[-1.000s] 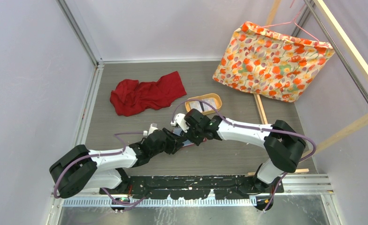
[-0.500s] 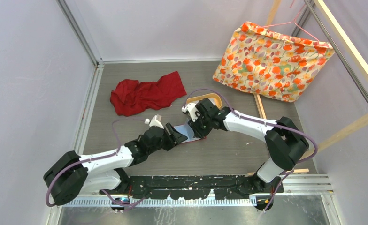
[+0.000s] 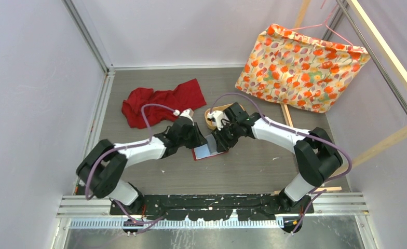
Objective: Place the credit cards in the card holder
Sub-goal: Insert the credit card into the card holder.
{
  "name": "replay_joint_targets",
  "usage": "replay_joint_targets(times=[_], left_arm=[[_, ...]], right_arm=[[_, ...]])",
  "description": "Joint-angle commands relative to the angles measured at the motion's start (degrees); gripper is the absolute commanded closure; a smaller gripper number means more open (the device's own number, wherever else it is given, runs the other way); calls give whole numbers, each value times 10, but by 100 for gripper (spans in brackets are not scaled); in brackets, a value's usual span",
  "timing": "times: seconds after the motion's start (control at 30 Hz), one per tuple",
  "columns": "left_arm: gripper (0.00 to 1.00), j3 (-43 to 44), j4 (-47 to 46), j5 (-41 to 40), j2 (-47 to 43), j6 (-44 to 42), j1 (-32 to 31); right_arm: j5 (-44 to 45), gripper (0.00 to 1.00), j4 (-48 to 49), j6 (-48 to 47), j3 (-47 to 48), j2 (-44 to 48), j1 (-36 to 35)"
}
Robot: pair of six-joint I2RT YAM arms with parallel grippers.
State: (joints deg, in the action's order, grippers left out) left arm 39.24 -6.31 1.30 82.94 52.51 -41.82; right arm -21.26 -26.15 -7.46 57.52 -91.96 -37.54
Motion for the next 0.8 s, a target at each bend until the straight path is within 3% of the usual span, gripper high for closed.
replay_joint_targets(times=[0.0,0.13,0.4,0.77], left_arm=[[83,45,-11,58,72,-46,5],[82,65,-32,92,121,-51,5],[77,72,-57,139,152,-86,6],[69,17,-67,109,-3,-165,6]], right_arm=[[-99,53,-27,-34,27,40,35],[-111,52,-15,-15,20,62,76],[-170,60,-1,46,34,14,144],[-213,63,-17,27,61,16,165]])
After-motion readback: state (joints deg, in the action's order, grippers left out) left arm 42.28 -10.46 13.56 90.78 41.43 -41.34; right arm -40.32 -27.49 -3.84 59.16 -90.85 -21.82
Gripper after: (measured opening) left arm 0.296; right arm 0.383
